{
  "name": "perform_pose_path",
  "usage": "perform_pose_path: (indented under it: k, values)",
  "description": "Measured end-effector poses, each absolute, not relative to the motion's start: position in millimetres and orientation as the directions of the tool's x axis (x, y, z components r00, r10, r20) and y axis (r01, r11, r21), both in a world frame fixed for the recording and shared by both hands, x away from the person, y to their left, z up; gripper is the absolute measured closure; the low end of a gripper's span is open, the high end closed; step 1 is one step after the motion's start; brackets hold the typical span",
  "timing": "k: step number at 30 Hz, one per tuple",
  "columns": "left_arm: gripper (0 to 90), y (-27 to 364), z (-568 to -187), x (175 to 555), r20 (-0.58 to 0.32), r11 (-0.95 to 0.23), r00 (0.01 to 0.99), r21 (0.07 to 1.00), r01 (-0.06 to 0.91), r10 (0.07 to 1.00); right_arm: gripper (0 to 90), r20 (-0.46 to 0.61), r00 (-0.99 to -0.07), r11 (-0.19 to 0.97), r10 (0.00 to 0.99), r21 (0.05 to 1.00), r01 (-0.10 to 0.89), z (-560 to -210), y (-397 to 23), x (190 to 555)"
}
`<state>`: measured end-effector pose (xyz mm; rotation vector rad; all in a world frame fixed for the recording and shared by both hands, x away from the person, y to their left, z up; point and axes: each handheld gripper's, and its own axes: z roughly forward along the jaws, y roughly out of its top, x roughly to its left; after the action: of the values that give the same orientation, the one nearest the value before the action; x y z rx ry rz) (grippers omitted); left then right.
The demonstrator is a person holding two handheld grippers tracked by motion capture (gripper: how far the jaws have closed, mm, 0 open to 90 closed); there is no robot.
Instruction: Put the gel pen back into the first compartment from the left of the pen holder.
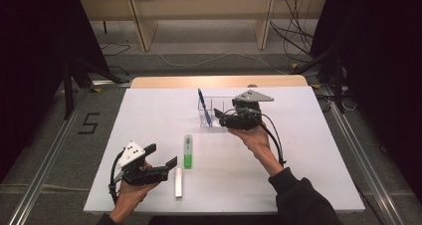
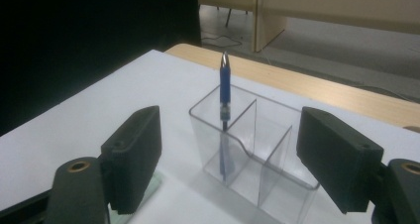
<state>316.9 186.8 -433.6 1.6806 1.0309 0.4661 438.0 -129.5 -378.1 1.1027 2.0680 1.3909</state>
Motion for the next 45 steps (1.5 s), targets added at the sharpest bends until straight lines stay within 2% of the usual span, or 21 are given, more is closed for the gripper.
perform_pose_path:
  k: [45]
  values:
    - [9.2, 178, -440, 331, -0.226, -0.114, 0.498, 0.819, 0.563, 0.837, 23.9, 0.130, -0.634, 0.155, 0.762, 0.915, 0.373, -411, -206, 360]
